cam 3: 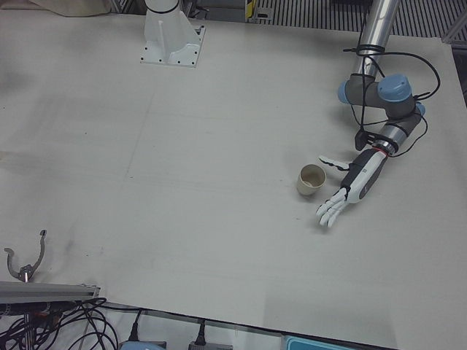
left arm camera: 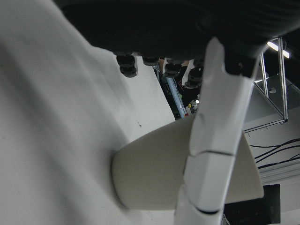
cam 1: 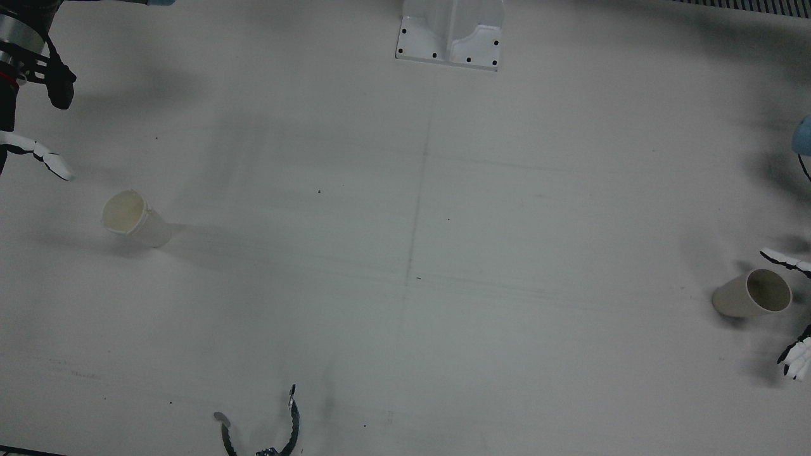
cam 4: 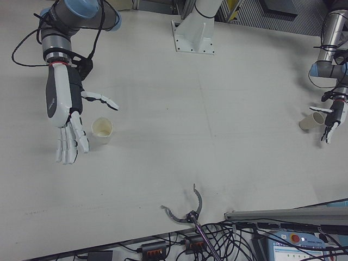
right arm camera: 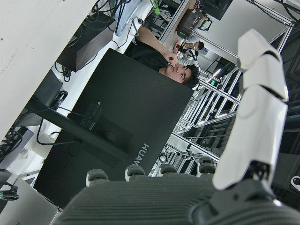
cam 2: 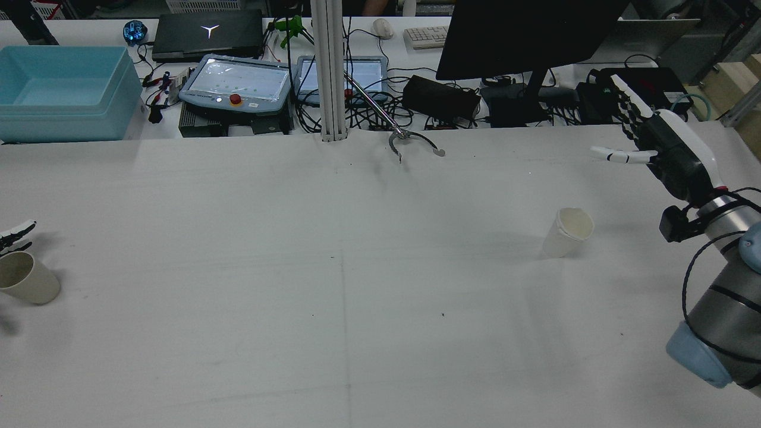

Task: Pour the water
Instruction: 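Reach the left hand to the white paper cup beside it, then close the left hand fingers around the white paper cup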

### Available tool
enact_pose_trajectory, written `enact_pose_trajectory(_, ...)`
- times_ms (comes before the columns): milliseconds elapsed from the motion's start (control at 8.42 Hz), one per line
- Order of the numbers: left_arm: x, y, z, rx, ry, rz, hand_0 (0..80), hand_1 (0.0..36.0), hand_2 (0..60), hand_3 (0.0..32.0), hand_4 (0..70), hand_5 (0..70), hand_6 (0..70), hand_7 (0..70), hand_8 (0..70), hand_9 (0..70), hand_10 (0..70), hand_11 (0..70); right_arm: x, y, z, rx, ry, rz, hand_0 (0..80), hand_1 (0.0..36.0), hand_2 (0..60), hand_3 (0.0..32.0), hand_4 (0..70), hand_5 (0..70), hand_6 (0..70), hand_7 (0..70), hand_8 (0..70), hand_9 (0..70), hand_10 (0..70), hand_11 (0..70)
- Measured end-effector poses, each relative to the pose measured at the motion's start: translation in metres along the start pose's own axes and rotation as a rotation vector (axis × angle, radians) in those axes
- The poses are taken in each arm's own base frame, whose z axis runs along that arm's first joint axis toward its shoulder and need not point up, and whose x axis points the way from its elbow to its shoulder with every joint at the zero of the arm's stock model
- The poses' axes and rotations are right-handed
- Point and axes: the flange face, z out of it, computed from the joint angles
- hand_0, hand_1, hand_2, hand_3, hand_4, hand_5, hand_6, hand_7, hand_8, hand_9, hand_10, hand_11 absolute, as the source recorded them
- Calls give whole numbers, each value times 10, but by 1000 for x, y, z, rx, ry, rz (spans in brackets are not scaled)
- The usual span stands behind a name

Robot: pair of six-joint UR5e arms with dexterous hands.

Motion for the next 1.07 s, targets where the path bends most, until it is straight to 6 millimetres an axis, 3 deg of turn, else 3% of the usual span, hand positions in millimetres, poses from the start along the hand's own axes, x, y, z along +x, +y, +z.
enact_pose_trajectory(119,-11,4,8,-1,-1,-9,800,173,0,0,172,0,53,15,0,0,39,89,-1,-1,0,2,-1,0,491,207,182,174,0,59,17,0,6,0,0,0)
enact_pose_trajectory(238,-15,5,8,-6,5,-16,800,230,0,0,176,0,50,16,0,0,42,99,0,-2,-1,2,0,-1,488,203,179,178,0,59,20,0,12,0,0,0)
enact_pose_trajectory(356,-16,5,4,-17,15,-23,800,256,0,0,175,0,52,19,0,0,43,104,2,-2,-1,4,4,-3,490,202,179,180,0,59,21,0,11,0,0,0)
enact_pose_trajectory(475,-16,5,-1,-28,22,-32,800,322,0,0,137,0,54,24,7,0,47,116,4,-4,0,7,8,-5,488,202,175,180,0,59,22,0,11,0,0,0)
enact_pose_trajectory(713,-17,5,-6,-39,24,-61,800,308,0,0,138,0,58,28,7,0,46,115,5,-5,0,9,10,-7,488,200,175,182,0,58,23,0,11,0,0,0)
enact_pose_trajectory(831,-17,6,-4,-42,23,-68,800,260,0,0,140,0,59,30,3,0,42,103,5,-5,0,9,10,-7,488,200,176,180,0,59,25,0,11,0,0,0)
enact_pose_trajectory(950,-18,7,-2,-43,23,-70,800,247,0,0,153,0,59,28,1,0,41,101,5,-5,0,9,10,-7,487,200,176,178,0,59,26,0,10,0,0,0)
enact_pose_trajectory(1069,-18,8,0,-45,23,-72,800,257,0,0,159,0,62,31,3,0,42,103,6,-5,0,10,11,-7,487,200,180,182,0,59,27,0,10,0,0,0)
